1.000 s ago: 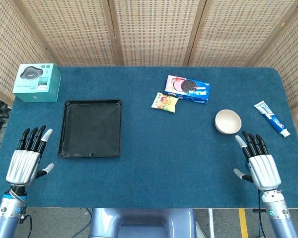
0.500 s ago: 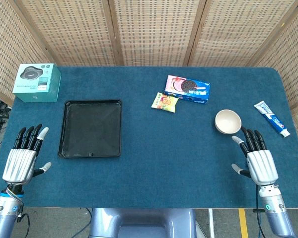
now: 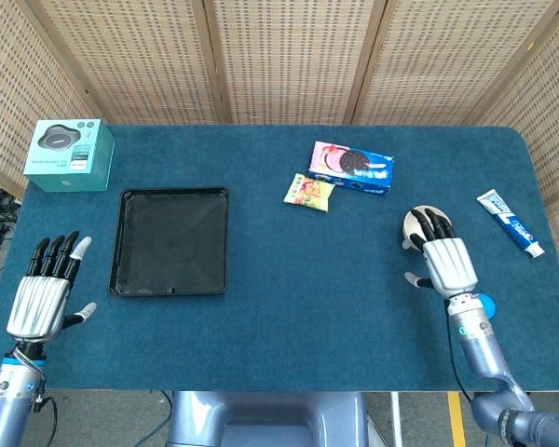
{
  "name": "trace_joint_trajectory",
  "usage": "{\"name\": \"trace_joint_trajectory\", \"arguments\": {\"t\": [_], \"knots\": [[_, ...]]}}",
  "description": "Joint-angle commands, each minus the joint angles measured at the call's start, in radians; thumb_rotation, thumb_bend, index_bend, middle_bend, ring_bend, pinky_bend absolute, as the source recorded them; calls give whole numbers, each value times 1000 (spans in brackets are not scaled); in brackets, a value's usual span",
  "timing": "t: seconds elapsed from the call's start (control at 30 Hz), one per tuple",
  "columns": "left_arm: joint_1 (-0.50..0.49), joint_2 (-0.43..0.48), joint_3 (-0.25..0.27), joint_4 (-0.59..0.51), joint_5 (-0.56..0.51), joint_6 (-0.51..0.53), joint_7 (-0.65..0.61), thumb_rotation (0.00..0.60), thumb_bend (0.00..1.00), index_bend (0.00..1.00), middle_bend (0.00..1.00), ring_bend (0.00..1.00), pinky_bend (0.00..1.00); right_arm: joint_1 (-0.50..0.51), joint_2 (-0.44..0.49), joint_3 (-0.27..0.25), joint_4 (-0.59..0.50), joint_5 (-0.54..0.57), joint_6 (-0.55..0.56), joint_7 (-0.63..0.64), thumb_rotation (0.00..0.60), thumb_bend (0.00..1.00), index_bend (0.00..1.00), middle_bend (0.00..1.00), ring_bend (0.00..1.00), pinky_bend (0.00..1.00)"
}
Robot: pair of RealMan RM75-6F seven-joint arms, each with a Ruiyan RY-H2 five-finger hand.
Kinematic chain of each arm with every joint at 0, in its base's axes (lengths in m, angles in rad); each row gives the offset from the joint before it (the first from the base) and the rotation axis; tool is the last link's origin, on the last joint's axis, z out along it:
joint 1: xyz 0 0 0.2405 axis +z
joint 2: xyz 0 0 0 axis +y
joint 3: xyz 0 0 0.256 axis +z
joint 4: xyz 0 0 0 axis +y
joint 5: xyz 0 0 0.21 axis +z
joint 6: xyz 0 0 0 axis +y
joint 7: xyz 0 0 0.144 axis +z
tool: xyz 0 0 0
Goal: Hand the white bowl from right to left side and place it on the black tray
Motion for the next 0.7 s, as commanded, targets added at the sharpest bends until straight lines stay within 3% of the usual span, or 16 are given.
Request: {"name": "trace_joint_trajectory", "arguments": {"t": [0.03, 0.33, 0.7], "knots": [[-2, 0, -1, 3, -6, -4, -3, 600, 122, 0, 0, 0, 0, 53, -56, 14, 82, 49, -74, 2, 600, 229, 491, 171, 30, 176], [-9, -3, -6, 12, -25, -18, -8, 600, 123, 0, 0, 0, 0, 113, -140, 19, 262, 113, -180, 42, 600, 344, 497, 180, 33, 182], [-18, -10, -8, 19, -39, -30, 1, 600, 122, 0, 0, 0, 0, 128, -172, 21, 398, 152, -216, 63, 600, 364, 506, 185, 33, 185]]}}
